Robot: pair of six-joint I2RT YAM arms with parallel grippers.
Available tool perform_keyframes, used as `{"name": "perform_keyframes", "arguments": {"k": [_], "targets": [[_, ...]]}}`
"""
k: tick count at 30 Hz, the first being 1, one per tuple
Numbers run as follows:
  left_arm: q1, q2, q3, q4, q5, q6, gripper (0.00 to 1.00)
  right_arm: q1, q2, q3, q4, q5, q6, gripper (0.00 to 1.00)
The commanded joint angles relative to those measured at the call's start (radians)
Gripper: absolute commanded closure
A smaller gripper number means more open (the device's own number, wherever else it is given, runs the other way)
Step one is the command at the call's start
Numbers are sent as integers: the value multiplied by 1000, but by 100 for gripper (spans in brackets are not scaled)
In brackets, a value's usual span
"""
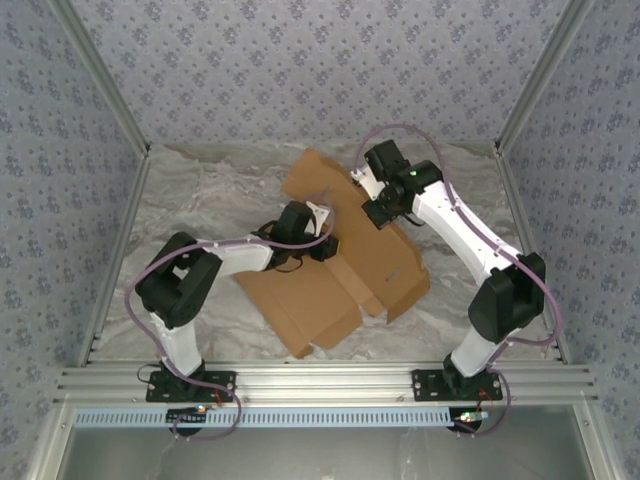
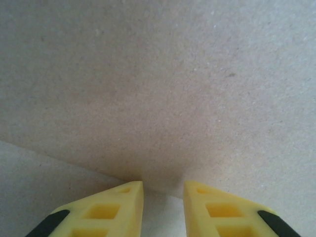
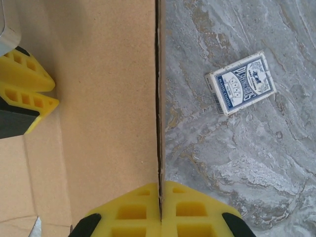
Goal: Fold the paper box
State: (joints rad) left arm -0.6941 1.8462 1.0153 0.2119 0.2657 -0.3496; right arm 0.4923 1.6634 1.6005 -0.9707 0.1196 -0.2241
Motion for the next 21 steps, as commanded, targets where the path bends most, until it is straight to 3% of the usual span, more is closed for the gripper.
{"name": "perform_keyframes", "arguments": {"k": [1,13,21], "targets": [[-6,19,-3,31,14,-15,75,-6,8,7,-25,22,18,100],[-6,-53,-107,40,-11,-16,73,-23,40,32,-28,26,9,100],[-5,6,-122,63,-28,-29,76,-23,50,43,-27,29,12,100]]}}
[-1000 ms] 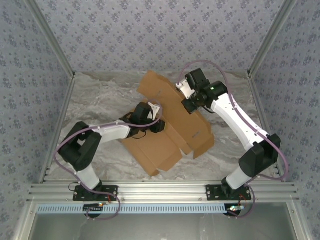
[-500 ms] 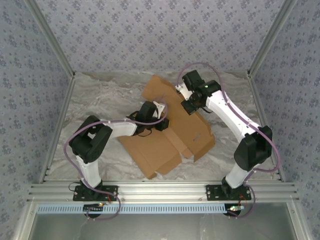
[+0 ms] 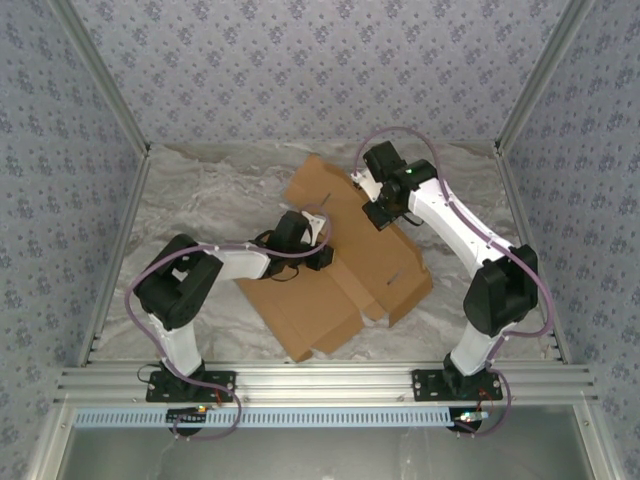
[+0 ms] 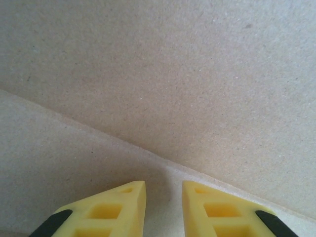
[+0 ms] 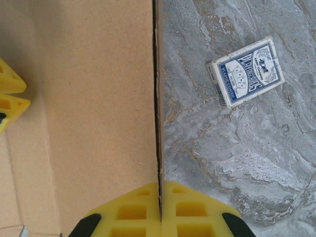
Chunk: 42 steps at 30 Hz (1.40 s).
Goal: Fold the paper box
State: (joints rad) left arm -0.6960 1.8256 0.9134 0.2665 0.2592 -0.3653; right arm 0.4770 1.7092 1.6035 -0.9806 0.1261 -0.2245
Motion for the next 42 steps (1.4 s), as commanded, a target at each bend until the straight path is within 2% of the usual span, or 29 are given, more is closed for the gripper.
{"name": "perform_keyframes", "arguments": {"k": [1,11,19,24,32,42], "targets": [[-3,32,-21,13,-22,-17,76,-6,4,41,-15,23,16,100],[-10,137,-57,185,-38,-140,85,47,21,49,-8,69,67,100],[-19,159,-93,297,-77,-207,85,170,54,121,-46,201,120,100],[-21,182,-112,368,-78,-240,85,243,61,98,-21,265,157,100],[-21,207,-147,482,-82,-280,84,324,65,20,78,250,207,100],[-21,212,-181,543,-99,-289,82,386,66,-39,117,287,234,100]]}}
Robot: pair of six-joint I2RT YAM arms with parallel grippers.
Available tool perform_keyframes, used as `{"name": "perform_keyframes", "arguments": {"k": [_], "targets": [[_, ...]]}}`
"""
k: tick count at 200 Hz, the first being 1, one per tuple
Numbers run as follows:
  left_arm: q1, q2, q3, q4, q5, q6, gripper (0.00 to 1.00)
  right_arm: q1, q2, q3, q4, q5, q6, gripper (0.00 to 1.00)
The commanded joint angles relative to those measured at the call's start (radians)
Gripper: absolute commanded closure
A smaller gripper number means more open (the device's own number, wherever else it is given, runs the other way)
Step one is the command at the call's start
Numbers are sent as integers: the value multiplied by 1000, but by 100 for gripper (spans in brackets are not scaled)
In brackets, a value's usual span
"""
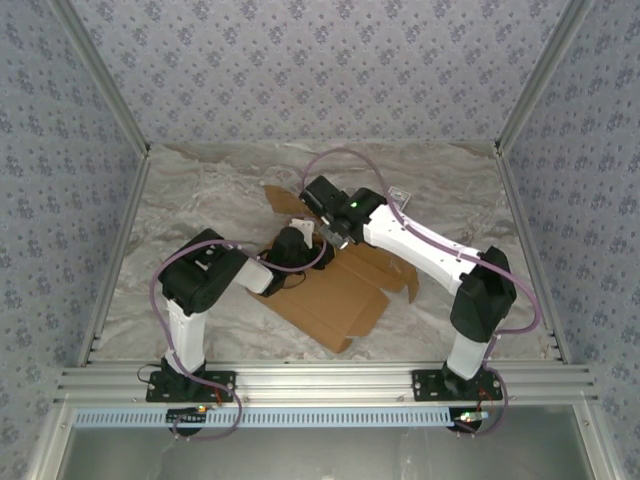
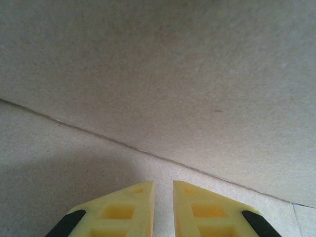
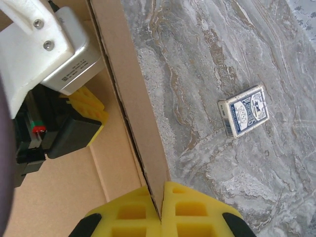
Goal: Fold the paper box
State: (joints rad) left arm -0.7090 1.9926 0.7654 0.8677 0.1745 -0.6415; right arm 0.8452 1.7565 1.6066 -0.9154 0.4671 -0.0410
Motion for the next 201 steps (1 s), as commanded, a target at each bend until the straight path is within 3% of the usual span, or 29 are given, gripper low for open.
{"name": "perform_keyframes", "arguments": {"k": [1,51,94,169,201], "targets": [[-8,45,-37,-54,-15,-15,82,20,20,-47,55,-54,50,100],[-8,44,-48,-39,-17,-13,80,26,29,-35,49,-31,33,100],[-8,-22,-56,-72,-9,16,71,10,35,3,45,105,-110,100],[4,-166,-120,-123,-25,37,60,-31,9,-86,249,274,-349,100],[30,-231,-173,-129,-22,33,58,-31,-29,-189,415,351,-494,100]]}}
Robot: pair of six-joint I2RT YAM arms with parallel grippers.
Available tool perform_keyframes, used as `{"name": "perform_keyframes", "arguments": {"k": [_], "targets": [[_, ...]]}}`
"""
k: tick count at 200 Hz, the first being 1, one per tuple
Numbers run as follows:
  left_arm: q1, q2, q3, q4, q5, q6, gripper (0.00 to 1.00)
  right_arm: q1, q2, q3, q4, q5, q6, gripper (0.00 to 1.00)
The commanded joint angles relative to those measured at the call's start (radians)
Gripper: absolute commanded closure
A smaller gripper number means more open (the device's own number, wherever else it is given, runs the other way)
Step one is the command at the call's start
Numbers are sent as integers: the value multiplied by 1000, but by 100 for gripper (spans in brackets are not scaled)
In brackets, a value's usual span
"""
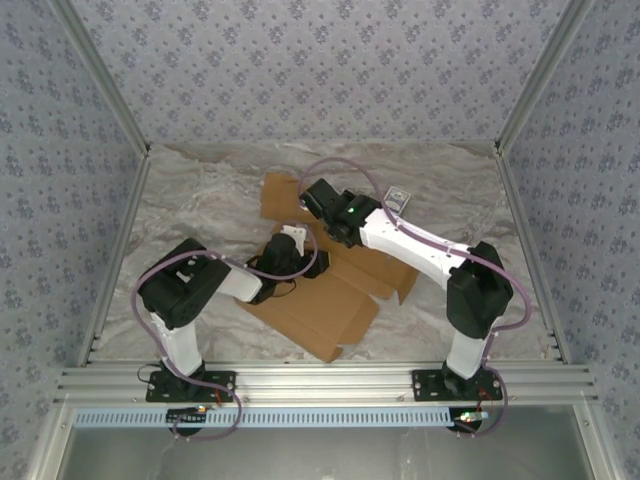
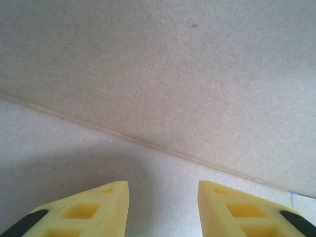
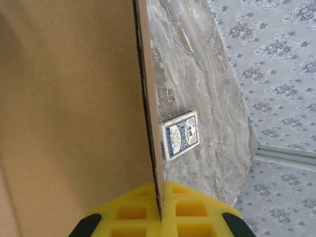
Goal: Fold the paper box
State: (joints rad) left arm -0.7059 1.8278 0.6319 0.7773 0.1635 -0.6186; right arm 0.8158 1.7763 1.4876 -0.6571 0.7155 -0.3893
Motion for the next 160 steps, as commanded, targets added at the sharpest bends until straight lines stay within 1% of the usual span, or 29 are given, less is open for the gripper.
{"name": "perform_keyframes", "arguments": {"k": [1,27,54,82,84,112,130,140,160], "targets": [[28,-68,-41,-40,-10,10,58,-2,-50,-73,164,105,-151,100],[70,-153,-87,-73,-2,7,56,-6,-84,-162,318,141,-274,100],[126,-274,-122,-172,-10,2,54,-12,-125,-233,455,151,-374,100],[205,-432,-136,-317,-13,-25,51,-11,-156,-286,595,144,-488,100],[211,-443,-135,-328,-12,-25,51,-12,-158,-312,601,142,-494,100],[267,-595,-86,-511,-11,-11,45,-13,-177,-388,703,117,-584,100],[294,-658,-42,-595,2,6,42,-20,-189,-404,703,88,-591,100],[305,-681,-14,-625,13,18,40,-25,-205,-405,674,57,-571,100],[313,-683,66,-703,46,54,37,-33,-247,-407,607,-14,-526,100]]}}
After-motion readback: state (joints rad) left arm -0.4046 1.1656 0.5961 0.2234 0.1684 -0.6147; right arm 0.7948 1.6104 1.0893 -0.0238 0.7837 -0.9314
